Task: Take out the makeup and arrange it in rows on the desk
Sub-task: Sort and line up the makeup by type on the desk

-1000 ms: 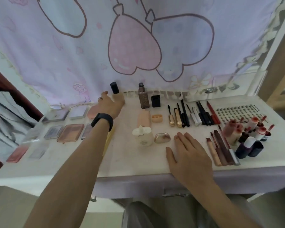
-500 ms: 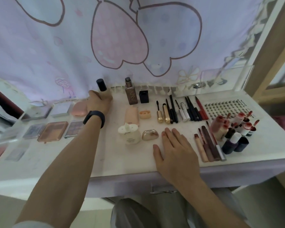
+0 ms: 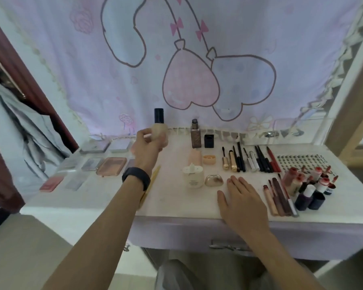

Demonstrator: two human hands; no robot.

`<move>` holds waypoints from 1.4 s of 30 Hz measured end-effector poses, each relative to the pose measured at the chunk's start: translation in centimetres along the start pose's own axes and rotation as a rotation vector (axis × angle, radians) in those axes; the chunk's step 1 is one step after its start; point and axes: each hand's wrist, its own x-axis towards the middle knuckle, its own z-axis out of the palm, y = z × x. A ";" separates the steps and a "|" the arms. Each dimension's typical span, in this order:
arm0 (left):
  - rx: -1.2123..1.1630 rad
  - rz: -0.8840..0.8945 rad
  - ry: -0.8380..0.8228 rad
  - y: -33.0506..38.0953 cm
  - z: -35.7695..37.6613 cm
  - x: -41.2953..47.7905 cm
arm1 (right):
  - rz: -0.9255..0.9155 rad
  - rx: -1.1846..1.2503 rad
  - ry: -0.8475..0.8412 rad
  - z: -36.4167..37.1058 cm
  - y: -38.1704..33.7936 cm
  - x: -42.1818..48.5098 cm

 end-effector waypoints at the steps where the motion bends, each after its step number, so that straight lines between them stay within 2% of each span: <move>1: -0.062 0.002 -0.033 0.3 -0.1 -1.1 | 0.003 0.016 -0.017 -0.2 0.0 0.0; 4: -0.161 0.030 -0.126 1.3 -0.9 -4.6 | 0.030 0.187 -0.030 -1.5 -0.3 0.1; 9: -0.198 0.040 -0.243 1.8 -1.2 -10.0 | 0.086 0.753 0.092 -5.8 -1.7 -0.2; 13: -0.144 0.064 -0.349 1.3 -0.3 -13.2 | 0.053 1.068 -0.012 -10.2 -2.9 0.4; 15: -0.121 0.093 -0.388 0.9 0.4 -14.3 | 0.012 1.041 -0.048 -11.4 -3.0 0.5; 17: -0.108 0.113 -0.422 0.5 1.1 -15.2 | -0.015 0.894 -0.040 -12.1 -2.7 0.6; 20: -0.075 0.158 -0.419 0.0 2.4 -16.2 | 0.014 0.777 -0.066 -12.5 -1.8 0.5; 24: 0.246 0.410 -0.323 -0.8 4.2 -17.5 | 0.145 0.780 -0.103 -12.4 -1.1 0.5; 28: 0.612 0.472 -0.325 -0.8 4.6 -17.6 | 0.212 0.806 -0.114 -12.6 -0.9 0.7; 30: 0.690 0.491 -0.294 -0.8 4.6 -17.3 | 0.233 0.803 -0.130 -12.4 -0.7 0.5; 33: 0.490 0.424 -0.335 -1.2 4.8 -17.1 | 0.227 0.816 -0.114 -12.0 -0.4 0.2; 37: 0.112 0.217 -0.427 -1.4 5.0 -17.3 | 0.091 0.822 -0.077 -11.8 -0.2 -0.1; 39: 0.082 0.211 -0.462 -1.6 4.8 -17.3 | 0.029 0.810 -0.065 -11.6 0.0 0.0; 42: 0.265 0.222 -0.528 -1.8 4.5 -16.6 | -0.013 0.707 -0.105 -11.4 0.8 0.2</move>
